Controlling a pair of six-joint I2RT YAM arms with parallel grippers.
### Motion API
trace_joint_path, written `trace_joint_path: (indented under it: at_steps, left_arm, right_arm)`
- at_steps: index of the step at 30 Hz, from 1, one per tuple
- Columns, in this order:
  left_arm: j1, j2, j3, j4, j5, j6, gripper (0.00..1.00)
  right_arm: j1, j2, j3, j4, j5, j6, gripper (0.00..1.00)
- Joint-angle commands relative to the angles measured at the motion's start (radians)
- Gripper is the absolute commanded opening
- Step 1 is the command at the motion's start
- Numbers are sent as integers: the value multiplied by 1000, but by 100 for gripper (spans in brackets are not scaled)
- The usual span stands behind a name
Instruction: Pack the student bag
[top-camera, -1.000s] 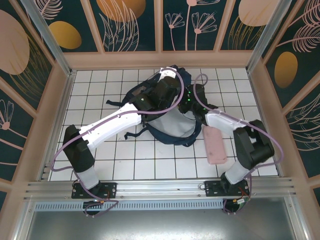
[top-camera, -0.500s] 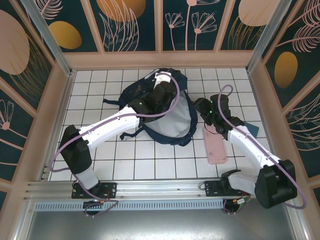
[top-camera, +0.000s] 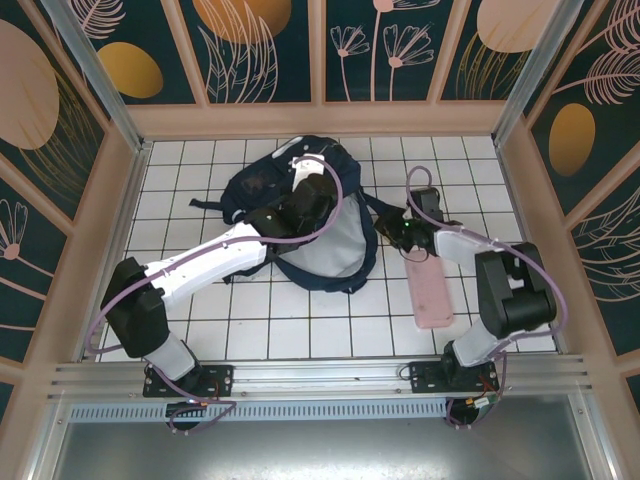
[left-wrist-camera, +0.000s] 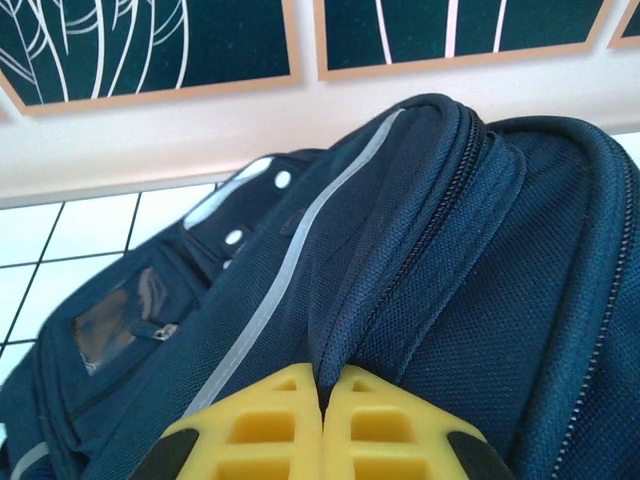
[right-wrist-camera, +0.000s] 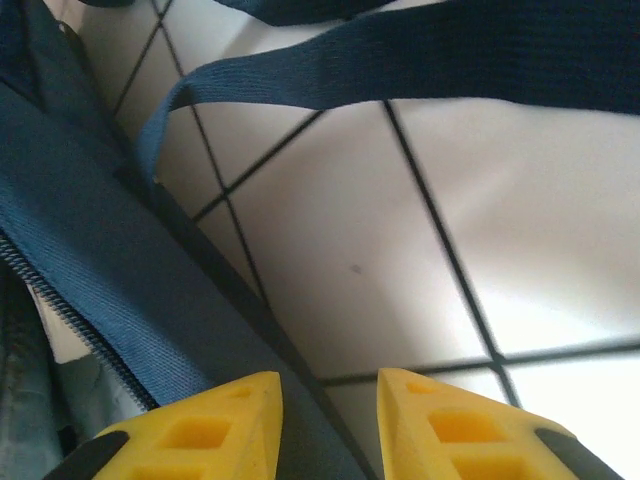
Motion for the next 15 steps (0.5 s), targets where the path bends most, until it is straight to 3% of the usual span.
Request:
trace_joint_path:
  at_steps: [1, 5, 9, 12, 15]
  left_arm:
    - [10, -38, 8, 61, 8, -67, 0]
    - [11, 13, 41, 42, 85, -76, 1]
    - [34, 47, 57, 9, 186, -99, 43]
    - [67, 34, 27, 3, 253, -125, 65]
    - [114, -4, -34, 0, 313, -158, 76]
  right_arm:
    - [22, 81, 85, 127, -101, -9, 31]
    - [18, 146, 150, 106, -72, -36, 32]
    - [-13, 87, 149, 18, 38, -66, 40]
    - [-65, 11, 123, -68, 126, -73, 49]
    - [-110, -68, 91, -126, 186, -89, 56]
